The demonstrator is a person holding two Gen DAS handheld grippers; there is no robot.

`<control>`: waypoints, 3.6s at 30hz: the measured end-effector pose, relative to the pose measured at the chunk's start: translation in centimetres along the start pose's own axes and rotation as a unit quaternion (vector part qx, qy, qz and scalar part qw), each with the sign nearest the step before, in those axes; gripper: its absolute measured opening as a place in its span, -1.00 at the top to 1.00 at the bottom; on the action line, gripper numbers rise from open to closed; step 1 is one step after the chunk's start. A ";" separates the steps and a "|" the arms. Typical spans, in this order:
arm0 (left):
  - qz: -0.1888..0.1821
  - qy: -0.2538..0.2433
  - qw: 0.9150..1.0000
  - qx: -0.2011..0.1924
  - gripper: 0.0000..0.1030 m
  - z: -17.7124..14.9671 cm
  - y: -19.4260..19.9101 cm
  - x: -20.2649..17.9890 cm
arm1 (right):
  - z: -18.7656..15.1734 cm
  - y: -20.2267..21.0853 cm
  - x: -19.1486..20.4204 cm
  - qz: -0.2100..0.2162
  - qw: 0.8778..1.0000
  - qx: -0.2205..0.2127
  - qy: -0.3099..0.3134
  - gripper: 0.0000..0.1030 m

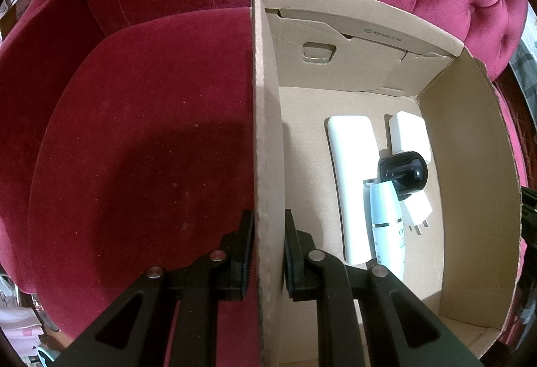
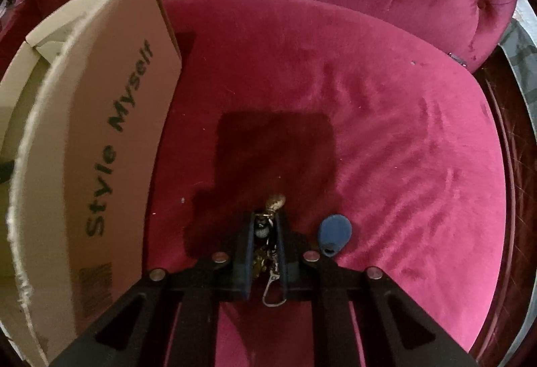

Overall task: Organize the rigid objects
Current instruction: 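Close the right gripper on the key ring, then lift the keys with the right gripper and carry them over the box, then lower the keys onto the OSM bottle and open the right gripper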

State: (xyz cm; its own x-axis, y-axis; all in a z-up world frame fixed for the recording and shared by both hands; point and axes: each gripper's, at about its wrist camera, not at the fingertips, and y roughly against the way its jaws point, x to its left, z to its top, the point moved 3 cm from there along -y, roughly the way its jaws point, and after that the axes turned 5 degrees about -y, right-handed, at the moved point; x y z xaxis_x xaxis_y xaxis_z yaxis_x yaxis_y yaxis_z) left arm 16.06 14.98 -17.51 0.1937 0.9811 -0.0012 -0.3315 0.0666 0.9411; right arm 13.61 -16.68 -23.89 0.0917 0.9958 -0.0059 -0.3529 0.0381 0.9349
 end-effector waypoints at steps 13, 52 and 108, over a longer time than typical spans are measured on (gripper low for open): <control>-0.001 0.001 1.000 0.000 0.68 0.0 0.0 0.0 | 0.9 3.7 -0.5 0.002 1.000 -0.024 -0.003 0.80; -0.007 0.003 1.000 -0.001 0.68 0.2 0.5 0.3 | 4.7 16.6 7.1 0.004 0.996 -0.084 0.040 0.80; -0.008 0.002 1.000 -0.002 0.67 0.2 0.5 0.1 | 2.8 3.3 17.3 0.086 0.995 -0.008 0.046 0.78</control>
State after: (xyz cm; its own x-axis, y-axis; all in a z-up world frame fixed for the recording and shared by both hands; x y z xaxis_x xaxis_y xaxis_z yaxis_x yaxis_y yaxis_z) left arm 16.12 15.10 -16.98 0.1943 0.9808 -0.0170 -0.3315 0.0819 0.9399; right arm 16.63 0.43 -19.90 -0.0563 0.9911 0.1207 -0.3710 -0.1330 0.9191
